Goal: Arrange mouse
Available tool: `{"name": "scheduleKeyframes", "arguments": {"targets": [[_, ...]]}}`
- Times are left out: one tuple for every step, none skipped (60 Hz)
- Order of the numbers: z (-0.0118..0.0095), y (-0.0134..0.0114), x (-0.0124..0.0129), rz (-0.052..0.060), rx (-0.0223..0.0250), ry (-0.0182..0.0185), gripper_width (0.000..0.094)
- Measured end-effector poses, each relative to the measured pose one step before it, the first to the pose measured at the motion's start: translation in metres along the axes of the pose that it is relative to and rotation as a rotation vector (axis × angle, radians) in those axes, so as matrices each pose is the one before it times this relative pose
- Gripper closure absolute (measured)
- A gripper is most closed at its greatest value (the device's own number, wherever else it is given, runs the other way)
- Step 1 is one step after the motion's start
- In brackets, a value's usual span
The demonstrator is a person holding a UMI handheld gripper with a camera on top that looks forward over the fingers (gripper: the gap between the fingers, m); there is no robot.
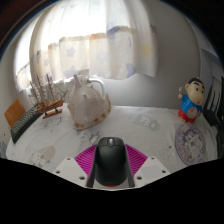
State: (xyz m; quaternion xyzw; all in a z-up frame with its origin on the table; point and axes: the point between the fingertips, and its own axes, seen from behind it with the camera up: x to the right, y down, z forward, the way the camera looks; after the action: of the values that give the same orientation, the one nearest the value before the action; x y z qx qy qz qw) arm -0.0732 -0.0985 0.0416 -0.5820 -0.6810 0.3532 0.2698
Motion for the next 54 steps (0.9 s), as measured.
{"name": "scheduleKeyframes", "arguments": {"targets": [[-0.00576, -0.0083, 0.00568, 0.0001, 0.01038, -0.00133, 0.0474], [-0.0059, -0.0086, 0.00592, 0.0001, 0.01154, -0.00268, 0.0473], [-0.00586, -0.00891, 0.00619, -0.0003, 0.01164, -0.00428, 0.0473], [-0.00577, -0.0092, 0.00713, -0.0011, 0.01267, -0.00433, 0.0473], [-0.00583, -0.01121, 0.00854, 0.0004, 0.01171, -0.00229, 0.0474], [-0.00529, -0.00895, 0.00898, -0.0001, 0.01633, 0.00071, 0.0475], [-0.00522, -0.00958, 0.01015, 0.001, 0.01667, 0.00248, 0.0474], [-0.00467, -0.0086, 0.01168, 0.0018, 0.01483, 0.00607, 0.0473], [-0.00414, -0.00765, 0.01265, 0.0013, 0.01295, 0.00942, 0.0475], [-0.00358, -0.00674, 0.01341, 0.0003, 0.0104, 0.01187, 0.0474], [-0.00305, -0.00539, 0.01369, -0.0004, 0.00852, 0.01213, 0.0475], [-0.00212, -0.00483, 0.01398, -0.0011, 0.0078, 0.01304, 0.0475], [-0.00173, -0.00532, 0.01578, -0.0003, 0.00588, 0.00951, 0.0475], [0.00034, -0.00262, 0.01478, -0.0008, 0.0071, 0.01434, 0.0476], [0.00127, -0.00165, 0.01444, -0.0011, 0.00371, 0.01319, 0.0476], [0.00178, 0.00009, 0.01459, -0.0027, 0.00189, 0.01368, 0.0475], [0.00284, 0.00162, 0.01428, -0.0011, -0.0019, 0.01369, 0.0476], [0.00328, 0.00283, 0.01407, 0.0026, -0.00578, 0.01406, 0.0478], [0.00385, 0.00389, 0.01362, 0.0049, -0.00921, 0.01382, 0.0492], [0.00418, 0.00438, 0.01286, 0.0046, -0.00998, 0.01272, 0.049], [0.00442, 0.00409, 0.01203, 0.0048, -0.00828, 0.01145, 0.0489], [0.00451, 0.00301, 0.01144, 0.0068, -0.00325, 0.01068, 0.049], [0.00444, 0.0035, 0.01206, 0.0098, 0.00493, 0.00729, 0.049], [0.00531, 0.00371, 0.00963, 0.0084, -0.00092, 0.00868, 0.0492], [0.0052, 0.006, 0.00877, 0.0011, -0.00718, 0.00555, 0.0492], [0.00558, 0.00654, 0.00741, 0.0002, -0.0109, 0.00361, 0.0492], [0.00524, 0.00682, 0.00716, 0.0012, -0.0129, 0.00368, 0.0493], [0.00505, 0.00597, 0.00677, 0.0056, -0.00983, 0.00549, 0.049], [0.0049, 0.00515, 0.00641, 0.0065, -0.00614, 0.00581, 0.049], [0.00474, 0.00535, 0.00476, 0.003, -0.00602, 0.0027, 0.049], [0.00463, 0.0056, 0.00334, -0.0019, -0.00671, -0.00115, 0.049], [0.00502, 0.00557, 0.00308, -0.0042, -0.00699, -0.0014, 0.049], [0.00499, 0.00566, 0.00365, -0.0035, -0.00722, 0.00113, 0.049], [0.00483, 0.00552, 0.00391, -0.0019, -0.00734, 0.00534, 0.049], [0.0041, 0.00567, 0.0028, -0.0033, -0.00546, 0.00842, 0.0489], [0.00402, 0.00543, 0.00277, -0.0062, -0.01018, 0.00222, 0.049], [0.00413, 0.0061, 0.00109, -0.0054, -0.0107, 0.00137, 0.0488], [0.00336, 0.00546, 0.00106, -0.0045, -0.01149, -0.00115, 0.0477], [0.0033, 0.00541, -0.00007, -0.001, -0.01209, -0.00327, 0.0464], [0.00308, 0.00548, 0.00071, 0.0004, -0.01287, -0.00087, 0.045], [0.00278, 0.00552, 0.00068, 0.0004, -0.01423, -0.0003, 0.0431], [0.00225, 0.00546, 0.00029, 0.0014, -0.01476, -0.00165, 0.0417], [0.00095, 0.00381, -0.00007, 0.0034, -0.01259, -0.00287, 0.0402], [-0.00051, 0.00001, 0.00015, 0.0051, -0.0011, -0.0031, 0.0367], [-0.00098, -0.00147, 0.00159, 0.0039, 0.00887, 0.00578, 0.0314], [-0.00206, -0.00141, 0.00291, 0.0055, 0.00244, 0.00937, 0.0232], [-0.003, -0.00056, 0.00293, 0.0038, -0.00143, 0.01156, 0.0137], [-0.00363, -0.0018, 0.00168, 0.0064, -0.00006, 0.01005, 0.0064], [-0.00466, -0.00187, 0.00122, 0.0053, -0.00087, 0.00745, 0.0094], [-0.0055, -0.00224, 0.00075, 0.008, 0.00069, 0.00602, 0.0105], [-0.00631, -0.00246, -0.00057, 0.0066, 0.0018, 0.00172, 0.0103], [-0.00719, -0.00275, -0.00188, 0.004, 0.00142, -0.00304, 0.0097], [-0.00811, -0.00246, -0.00269, 0.0005, 0.00103, -0.00744, 0.0088], [-0.00872, -0.00229, -0.0028, -0.0029, -0.00063, -0.00968, 0.0083]]}}
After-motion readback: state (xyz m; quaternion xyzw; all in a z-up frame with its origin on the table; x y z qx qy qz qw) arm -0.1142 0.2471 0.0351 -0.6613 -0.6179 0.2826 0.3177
